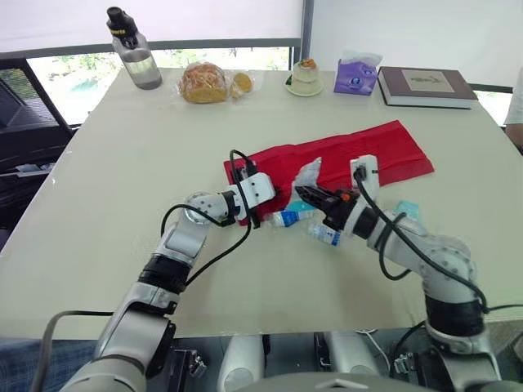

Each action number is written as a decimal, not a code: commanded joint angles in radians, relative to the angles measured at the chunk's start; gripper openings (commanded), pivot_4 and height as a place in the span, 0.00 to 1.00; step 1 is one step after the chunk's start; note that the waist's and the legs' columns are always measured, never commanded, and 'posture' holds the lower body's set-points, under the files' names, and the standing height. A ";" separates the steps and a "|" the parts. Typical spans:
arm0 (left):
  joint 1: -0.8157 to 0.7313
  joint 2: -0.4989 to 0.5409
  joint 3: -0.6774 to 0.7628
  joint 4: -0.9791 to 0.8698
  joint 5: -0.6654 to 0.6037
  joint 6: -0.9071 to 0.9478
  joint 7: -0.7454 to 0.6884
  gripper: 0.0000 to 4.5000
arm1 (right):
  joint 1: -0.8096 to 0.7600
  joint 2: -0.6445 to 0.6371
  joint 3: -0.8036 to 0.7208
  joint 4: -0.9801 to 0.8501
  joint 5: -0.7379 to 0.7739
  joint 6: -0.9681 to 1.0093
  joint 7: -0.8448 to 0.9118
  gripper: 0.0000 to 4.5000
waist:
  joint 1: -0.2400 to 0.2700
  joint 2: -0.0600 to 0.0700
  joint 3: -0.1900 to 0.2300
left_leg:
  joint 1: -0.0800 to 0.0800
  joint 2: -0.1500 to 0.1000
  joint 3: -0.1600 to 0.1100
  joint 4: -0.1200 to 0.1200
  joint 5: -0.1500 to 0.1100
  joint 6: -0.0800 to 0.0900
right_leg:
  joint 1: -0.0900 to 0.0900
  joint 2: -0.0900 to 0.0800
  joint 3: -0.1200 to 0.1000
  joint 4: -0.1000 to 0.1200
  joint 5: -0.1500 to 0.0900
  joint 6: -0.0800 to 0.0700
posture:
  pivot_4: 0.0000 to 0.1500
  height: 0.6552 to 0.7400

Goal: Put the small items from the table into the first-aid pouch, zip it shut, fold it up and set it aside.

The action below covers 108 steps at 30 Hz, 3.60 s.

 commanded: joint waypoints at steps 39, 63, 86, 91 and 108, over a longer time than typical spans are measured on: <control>0.090 -0.066 0.179 -0.146 -0.338 0.294 -0.140 0.02 | -0.242 0.297 -0.184 0.661 -0.213 0.097 0.008 0.00 | -0.026 0.001 -0.001 | 0.001 -0.001 -0.005 -0.001 0.000 0.000 | 0.000 -0.001 0.000 0.000 0.000 0.000 | 1.00 1.00; 0.170 -0.117 0.182 -0.253 -0.354 0.321 -0.107 0.02 | -0.344 0.315 -0.172 0.844 -0.303 0.165 0.094 0.00 | -0.031 0.001 -0.007 | 0.005 0.001 -0.004 0.000 0.000 0.000 | 0.003 0.000 0.002 0.001 0.001 -0.001 | 1.00 1.00; 0.236 -0.118 0.150 -0.262 -0.300 0.318 -0.056 0.02 | -0.462 0.373 -0.340 0.936 -0.238 0.000 0.006 0.00 | -0.024 0.007 -0.023 | 0.017 0.008 0.000 -0.006 0.000 0.000 | 0.010 0.007 0.006 -0.002 0.001 -0.009 | 1.00 1.00; 0.227 -0.122 0.163 -0.236 -0.306 0.326 -0.039 0.00 | -0.423 0.349 -0.267 0.887 -0.280 0.036 0.026 0.39 | -0.024 0.008 -0.022 | 0.016 0.008 0.000 -0.007 0.000 0.000 | 0.008 0.007 0.007 -0.003 0.001 -0.009 | 1.00 1.00; 0.175 -0.121 0.207 -0.172 -0.350 0.339 -0.034 0.00 | -0.313 0.303 -0.220 0.685 -0.309 0.158 0.003 0.65 | -0.008 0.008 -0.022 | 0.013 0.003 0.002 -0.011 0.000 0.000 | 0.008 -0.003 0.005 -0.009 0.000 -0.007 | 1.00 1.00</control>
